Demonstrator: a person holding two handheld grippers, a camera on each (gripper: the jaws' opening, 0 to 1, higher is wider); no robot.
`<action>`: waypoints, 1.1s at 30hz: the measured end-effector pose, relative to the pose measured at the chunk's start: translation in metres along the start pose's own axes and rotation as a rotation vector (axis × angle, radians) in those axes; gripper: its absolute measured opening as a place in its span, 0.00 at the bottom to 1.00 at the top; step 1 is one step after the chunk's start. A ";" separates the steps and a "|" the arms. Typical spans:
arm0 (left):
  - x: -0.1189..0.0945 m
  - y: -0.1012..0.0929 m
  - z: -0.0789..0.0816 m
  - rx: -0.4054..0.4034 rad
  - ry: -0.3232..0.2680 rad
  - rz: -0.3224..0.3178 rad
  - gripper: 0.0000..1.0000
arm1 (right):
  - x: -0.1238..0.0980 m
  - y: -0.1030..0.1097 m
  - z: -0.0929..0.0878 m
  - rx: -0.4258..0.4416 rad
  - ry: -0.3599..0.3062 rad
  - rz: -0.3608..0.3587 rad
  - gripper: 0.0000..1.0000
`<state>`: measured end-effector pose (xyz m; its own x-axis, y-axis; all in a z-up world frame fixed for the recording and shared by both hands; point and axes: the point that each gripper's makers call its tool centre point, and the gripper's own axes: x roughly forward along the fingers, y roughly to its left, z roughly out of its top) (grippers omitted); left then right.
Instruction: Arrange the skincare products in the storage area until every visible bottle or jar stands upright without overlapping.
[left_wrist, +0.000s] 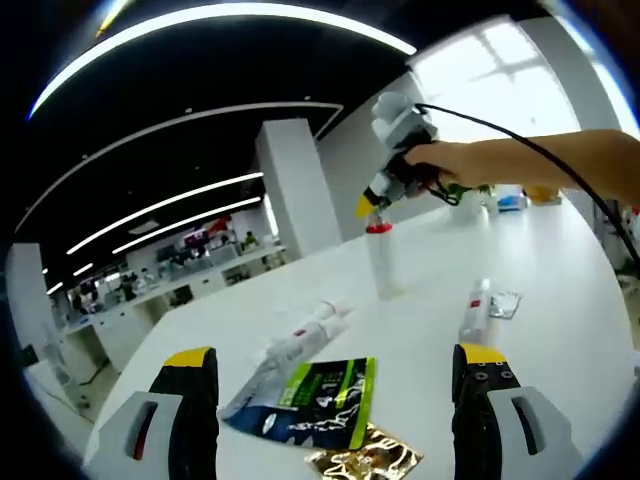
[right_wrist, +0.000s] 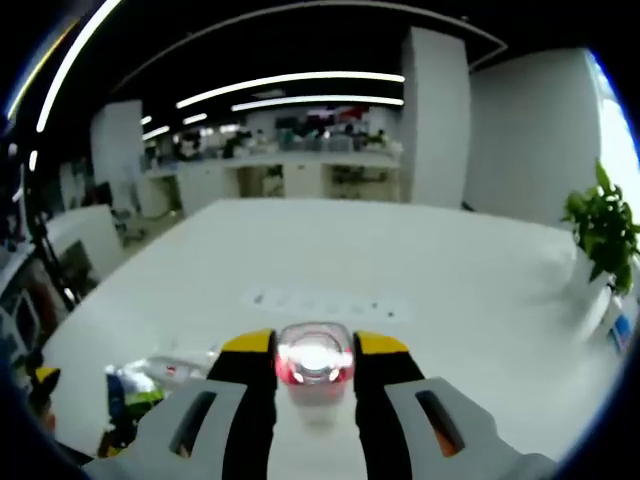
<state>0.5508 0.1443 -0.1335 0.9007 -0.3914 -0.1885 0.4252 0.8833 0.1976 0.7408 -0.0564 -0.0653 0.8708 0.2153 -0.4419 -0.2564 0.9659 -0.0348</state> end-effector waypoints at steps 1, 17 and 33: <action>0.002 0.004 0.000 -0.004 0.003 0.000 1.00 | 0.000 0.001 0.000 -0.002 -0.004 0.003 0.27; -0.006 -0.010 -0.003 -0.004 0.017 -0.008 1.00 | 0.007 -0.011 0.000 -0.024 -0.028 0.034 0.36; 0.017 -0.011 0.002 -0.074 0.007 -0.015 1.00 | 0.044 -0.001 -0.081 0.020 0.073 0.113 0.52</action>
<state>0.5613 0.1280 -0.1370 0.8934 -0.4034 -0.1979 0.4309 0.8939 0.1234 0.7455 -0.0594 -0.1572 0.8037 0.3123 -0.5065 -0.3419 0.9390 0.0365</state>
